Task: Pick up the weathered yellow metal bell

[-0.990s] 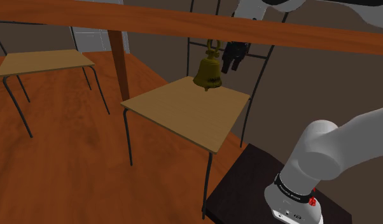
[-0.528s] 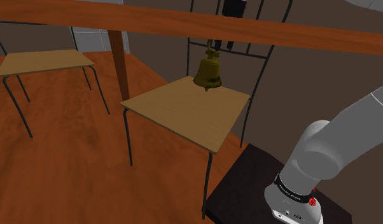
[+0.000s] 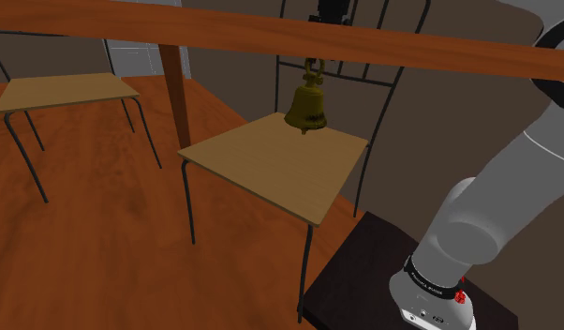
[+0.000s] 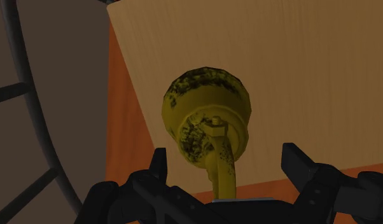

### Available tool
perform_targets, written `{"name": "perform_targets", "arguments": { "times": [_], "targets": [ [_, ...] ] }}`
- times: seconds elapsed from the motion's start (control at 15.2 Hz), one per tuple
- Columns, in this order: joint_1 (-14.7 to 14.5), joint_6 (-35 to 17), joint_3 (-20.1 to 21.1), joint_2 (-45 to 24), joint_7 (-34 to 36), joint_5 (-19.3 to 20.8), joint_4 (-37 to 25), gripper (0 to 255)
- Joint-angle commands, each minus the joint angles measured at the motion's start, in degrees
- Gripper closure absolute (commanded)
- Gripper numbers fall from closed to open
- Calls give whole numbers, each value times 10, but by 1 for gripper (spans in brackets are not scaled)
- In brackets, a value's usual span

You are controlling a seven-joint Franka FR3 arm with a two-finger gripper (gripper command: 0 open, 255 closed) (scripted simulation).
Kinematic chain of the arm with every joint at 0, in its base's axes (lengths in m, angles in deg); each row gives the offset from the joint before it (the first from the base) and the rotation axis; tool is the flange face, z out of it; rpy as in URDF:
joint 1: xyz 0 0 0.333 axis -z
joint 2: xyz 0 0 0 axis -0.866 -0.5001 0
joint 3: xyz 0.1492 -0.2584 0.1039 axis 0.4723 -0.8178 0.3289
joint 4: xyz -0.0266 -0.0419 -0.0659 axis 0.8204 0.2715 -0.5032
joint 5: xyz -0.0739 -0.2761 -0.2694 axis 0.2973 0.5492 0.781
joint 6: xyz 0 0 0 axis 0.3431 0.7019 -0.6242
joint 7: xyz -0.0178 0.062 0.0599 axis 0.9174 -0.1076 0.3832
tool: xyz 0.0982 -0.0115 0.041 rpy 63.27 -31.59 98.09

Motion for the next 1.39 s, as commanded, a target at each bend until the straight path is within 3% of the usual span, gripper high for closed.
{"name": "perform_targets", "arguments": {
  "times": [0.0,0.26,0.33,0.92,1.32],
  "targets": [
    [0,-15,0,8,0,0,23,0],
    [0,-37,0,19,1,1,56,0],
    [0,-37,0,20,0,1,57,255],
    [0,-37,0,19,1,1,56,255],
    [0,15,0,-8,0,0,-23,255]
  ]
}}
